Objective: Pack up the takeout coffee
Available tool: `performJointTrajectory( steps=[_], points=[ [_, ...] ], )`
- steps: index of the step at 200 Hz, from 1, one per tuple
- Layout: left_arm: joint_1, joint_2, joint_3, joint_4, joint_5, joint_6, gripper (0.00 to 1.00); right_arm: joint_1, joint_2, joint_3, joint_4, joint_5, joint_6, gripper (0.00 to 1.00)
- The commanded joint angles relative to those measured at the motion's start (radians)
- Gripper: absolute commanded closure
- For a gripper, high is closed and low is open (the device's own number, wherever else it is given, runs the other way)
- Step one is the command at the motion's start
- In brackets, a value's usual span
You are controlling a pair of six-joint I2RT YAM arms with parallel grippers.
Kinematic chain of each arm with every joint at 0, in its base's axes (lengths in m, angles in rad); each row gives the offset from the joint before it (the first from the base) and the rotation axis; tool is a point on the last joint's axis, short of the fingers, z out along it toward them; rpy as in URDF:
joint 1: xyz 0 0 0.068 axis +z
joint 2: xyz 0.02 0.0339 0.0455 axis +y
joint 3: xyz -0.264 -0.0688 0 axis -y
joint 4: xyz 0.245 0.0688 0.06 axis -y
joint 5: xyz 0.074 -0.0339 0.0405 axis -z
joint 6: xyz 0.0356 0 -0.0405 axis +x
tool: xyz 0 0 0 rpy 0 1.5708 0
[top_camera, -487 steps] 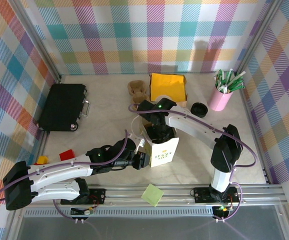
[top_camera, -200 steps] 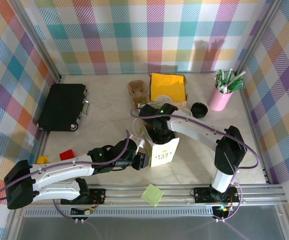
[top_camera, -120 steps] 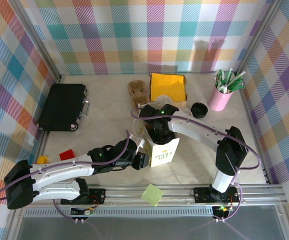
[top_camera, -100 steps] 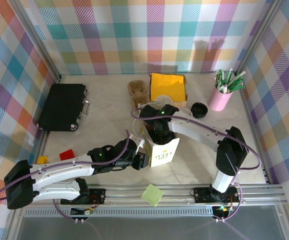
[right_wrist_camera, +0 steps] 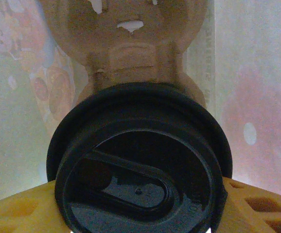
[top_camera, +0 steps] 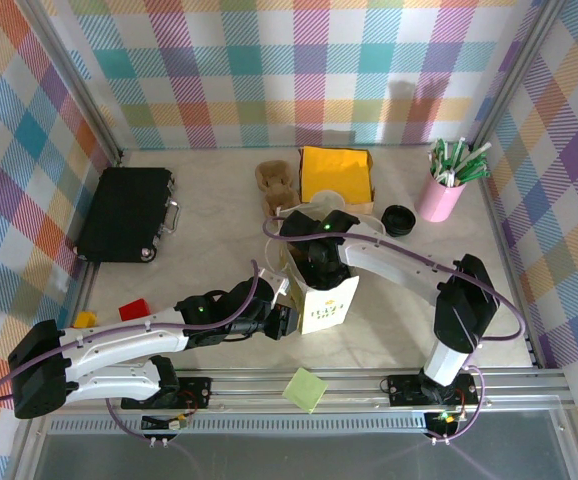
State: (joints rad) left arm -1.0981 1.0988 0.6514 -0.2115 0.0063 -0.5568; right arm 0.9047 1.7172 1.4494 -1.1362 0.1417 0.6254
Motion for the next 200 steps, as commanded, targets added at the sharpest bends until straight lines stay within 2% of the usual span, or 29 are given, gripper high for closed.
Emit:
performJointTrajectory(
  steps=[1, 58, 200],
  points=[
    [-0.012, -0.009, 0.005, -0.016, -0.014, 0.005, 0.67, 0.005, 0.094, -0.089, 0.047, -0.04, 0.021, 0.63],
    [-0.012, -0.016, 0.005, -0.017, -0.016, 0.005, 0.67, 0.006, 0.09, -0.082, 0.042, -0.034, 0.022, 0.6],
    [-0.012, -0.007, 0.008, -0.031, -0.025, 0.008, 0.67, 0.006, -0.022, 0.072, -0.087, 0.025, 0.027, 0.24]
  ],
)
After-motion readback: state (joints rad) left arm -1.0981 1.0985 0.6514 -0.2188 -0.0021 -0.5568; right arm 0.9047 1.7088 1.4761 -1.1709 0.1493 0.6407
